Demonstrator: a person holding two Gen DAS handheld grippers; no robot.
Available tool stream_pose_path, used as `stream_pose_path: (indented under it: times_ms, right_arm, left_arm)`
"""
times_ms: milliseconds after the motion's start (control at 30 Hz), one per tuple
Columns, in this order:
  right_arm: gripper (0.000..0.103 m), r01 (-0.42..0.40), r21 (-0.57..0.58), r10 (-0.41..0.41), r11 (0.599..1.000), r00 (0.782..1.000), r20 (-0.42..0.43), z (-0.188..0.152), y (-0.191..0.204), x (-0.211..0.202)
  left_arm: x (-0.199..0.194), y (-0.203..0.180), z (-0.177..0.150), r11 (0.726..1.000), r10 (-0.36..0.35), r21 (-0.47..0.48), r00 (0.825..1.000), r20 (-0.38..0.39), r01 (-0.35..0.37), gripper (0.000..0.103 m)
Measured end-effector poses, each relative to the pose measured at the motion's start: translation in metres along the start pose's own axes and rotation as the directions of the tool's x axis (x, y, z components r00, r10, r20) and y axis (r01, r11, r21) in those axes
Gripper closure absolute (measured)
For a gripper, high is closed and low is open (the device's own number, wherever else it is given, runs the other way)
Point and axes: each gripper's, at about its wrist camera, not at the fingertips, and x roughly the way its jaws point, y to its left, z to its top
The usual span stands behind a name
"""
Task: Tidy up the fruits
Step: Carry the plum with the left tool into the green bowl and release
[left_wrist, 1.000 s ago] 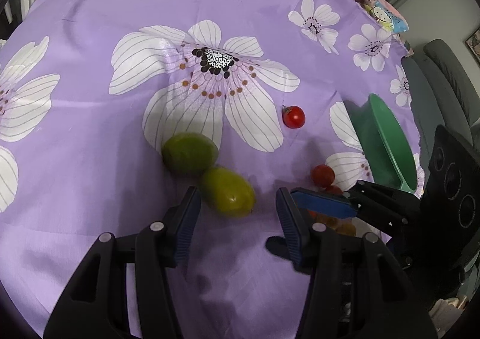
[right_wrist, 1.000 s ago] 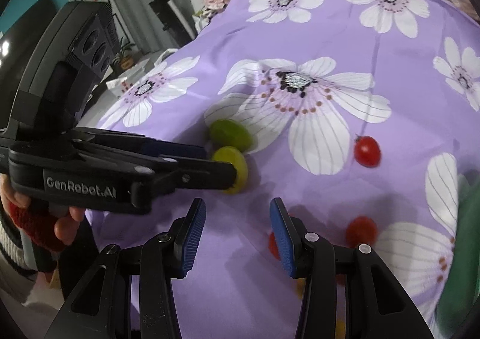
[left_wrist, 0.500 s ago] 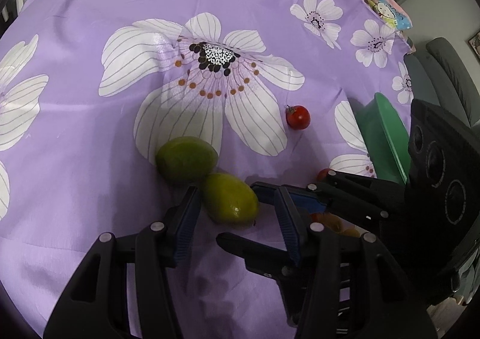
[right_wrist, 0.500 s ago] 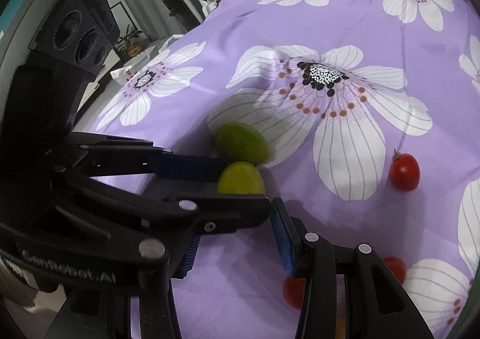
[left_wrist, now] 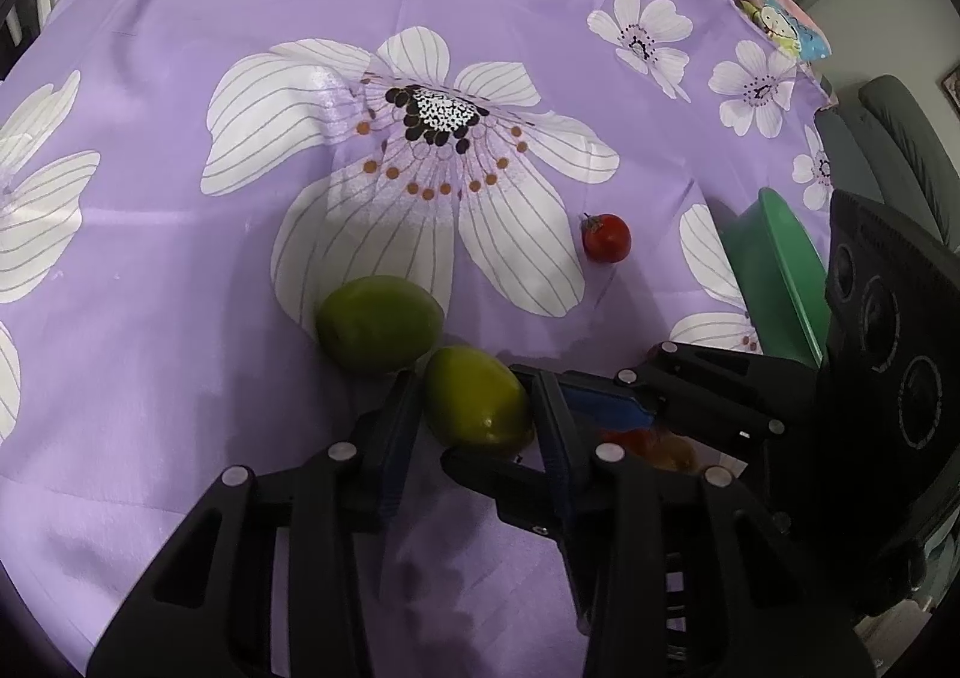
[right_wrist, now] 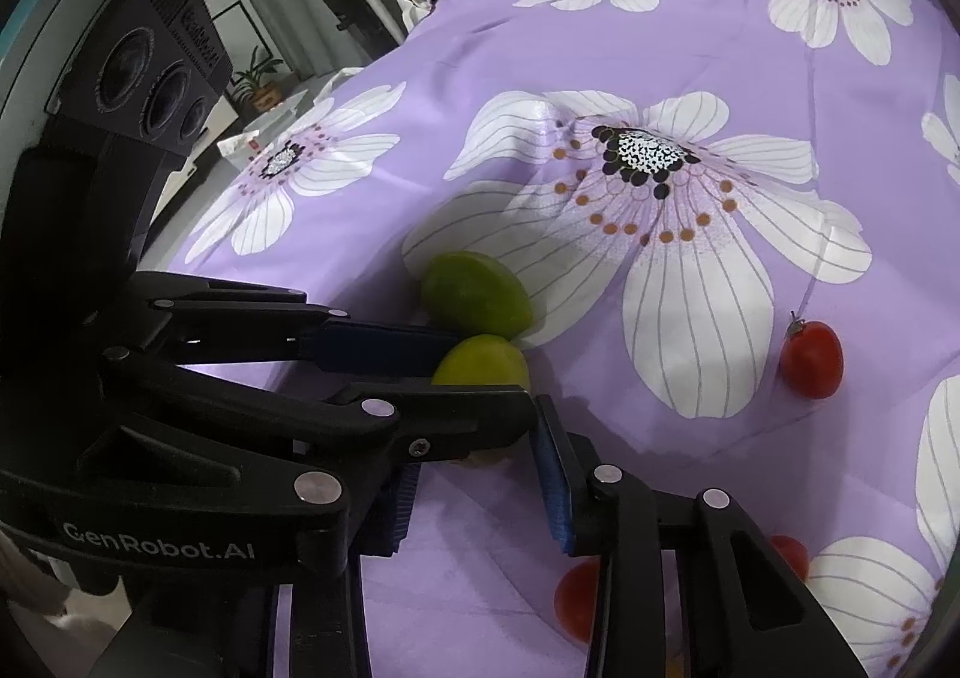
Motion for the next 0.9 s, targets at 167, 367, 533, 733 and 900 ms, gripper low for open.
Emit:
stream_pose_path:
  times_ms: [167, 367, 533, 733, 900]
  right_arm:
    - [0.066, 0.005, 0.002, -0.005, 1.0, 1.0, 0.03, -0.003, 0.003, -0.009]
    - [0.066, 0.022, 0.013, -0.023, 1.0, 0.997, 0.073, -0.01, 0.006, -0.026]
    - [0.066, 0.037, 0.04, -0.041, 0.999, 0.993, 0.108, -0.021, 0.007, -0.04]
    - [0.066, 0.048, 0.068, -0.057, 0.997, 0.989, 0.135, -0.038, 0.003, -0.056]
    - [0.066, 0.06, 0.094, -0.075, 0.994, 0.983, 0.167, -0.048, 0.001, -0.071]
  left_arm:
    - [-0.009, -0.006, -0.003, 1.0, -0.009, 0.013, 1.0, 0.023, 0.009, 0.065]
    - [-0.017, -0.022, -0.006, 0.999, -0.018, 0.045, 0.999, 0.045, 0.016, 0.065]
    - [-0.019, -0.038, -0.011, 0.997, -0.021, 0.081, 0.999, 0.049, 0.017, 0.065]
    - [-0.019, -0.057, -0.017, 0.993, -0.028, 0.119, 0.999, 0.046, 0.022, 0.065]
    - [-0.02, -0.073, -0.02, 0.988, -0.036, 0.155, 0.998, 0.048, 0.028, 0.065]
